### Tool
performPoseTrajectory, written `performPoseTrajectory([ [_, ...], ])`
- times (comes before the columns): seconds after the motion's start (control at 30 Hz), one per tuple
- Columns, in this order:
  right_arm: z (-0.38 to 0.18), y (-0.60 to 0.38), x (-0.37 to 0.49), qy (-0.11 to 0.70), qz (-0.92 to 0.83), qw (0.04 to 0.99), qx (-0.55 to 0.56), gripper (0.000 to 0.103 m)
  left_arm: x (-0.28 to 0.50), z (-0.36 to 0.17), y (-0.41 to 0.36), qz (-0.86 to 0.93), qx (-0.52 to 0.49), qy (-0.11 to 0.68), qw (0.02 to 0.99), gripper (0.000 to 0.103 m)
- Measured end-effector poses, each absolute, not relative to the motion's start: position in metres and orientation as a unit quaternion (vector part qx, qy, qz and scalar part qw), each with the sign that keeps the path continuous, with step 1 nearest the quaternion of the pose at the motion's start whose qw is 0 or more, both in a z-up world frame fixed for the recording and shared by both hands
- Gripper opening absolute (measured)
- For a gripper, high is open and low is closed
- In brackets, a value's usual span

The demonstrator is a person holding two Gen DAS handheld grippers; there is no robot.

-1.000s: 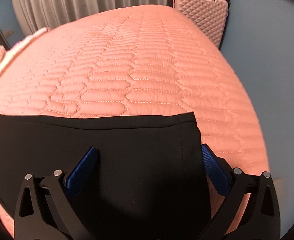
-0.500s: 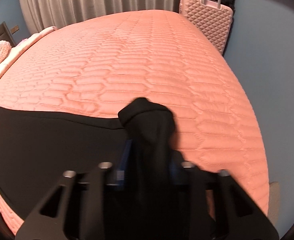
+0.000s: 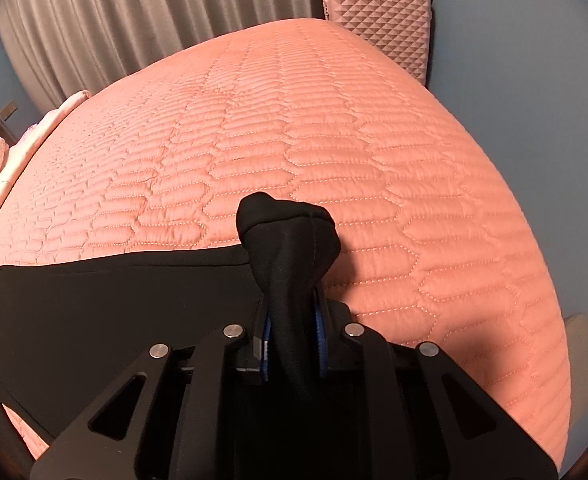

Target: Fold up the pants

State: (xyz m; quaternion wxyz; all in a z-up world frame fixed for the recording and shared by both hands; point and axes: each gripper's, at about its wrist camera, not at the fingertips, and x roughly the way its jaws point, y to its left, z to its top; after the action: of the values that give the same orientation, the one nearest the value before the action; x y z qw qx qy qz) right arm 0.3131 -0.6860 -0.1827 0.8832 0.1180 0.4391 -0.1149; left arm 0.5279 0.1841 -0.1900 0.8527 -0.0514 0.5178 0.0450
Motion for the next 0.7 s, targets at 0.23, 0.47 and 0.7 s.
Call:
performPoseTrajectory([
  [0.23,-0.152,-0.671,0.288,0.401,-0.107,0.902,0.115,0.005,0.503,-0.163,0.181,0.028,-0.086,0.481,0.872,0.01],
  [0.47,-0.078,-0.65,0.212,0.338,-0.051,0.931,0.128,0.004,0.409,-0.069,0.177,-0.038,-0.09,0.41,0.907,0.009],
  [0.7,-0.006,-0.621,0.087,0.288,0.022,0.953,0.086,0.004,0.27,-0.001,0.188,-0.088,-0.107,0.367,0.92,0.009],
])
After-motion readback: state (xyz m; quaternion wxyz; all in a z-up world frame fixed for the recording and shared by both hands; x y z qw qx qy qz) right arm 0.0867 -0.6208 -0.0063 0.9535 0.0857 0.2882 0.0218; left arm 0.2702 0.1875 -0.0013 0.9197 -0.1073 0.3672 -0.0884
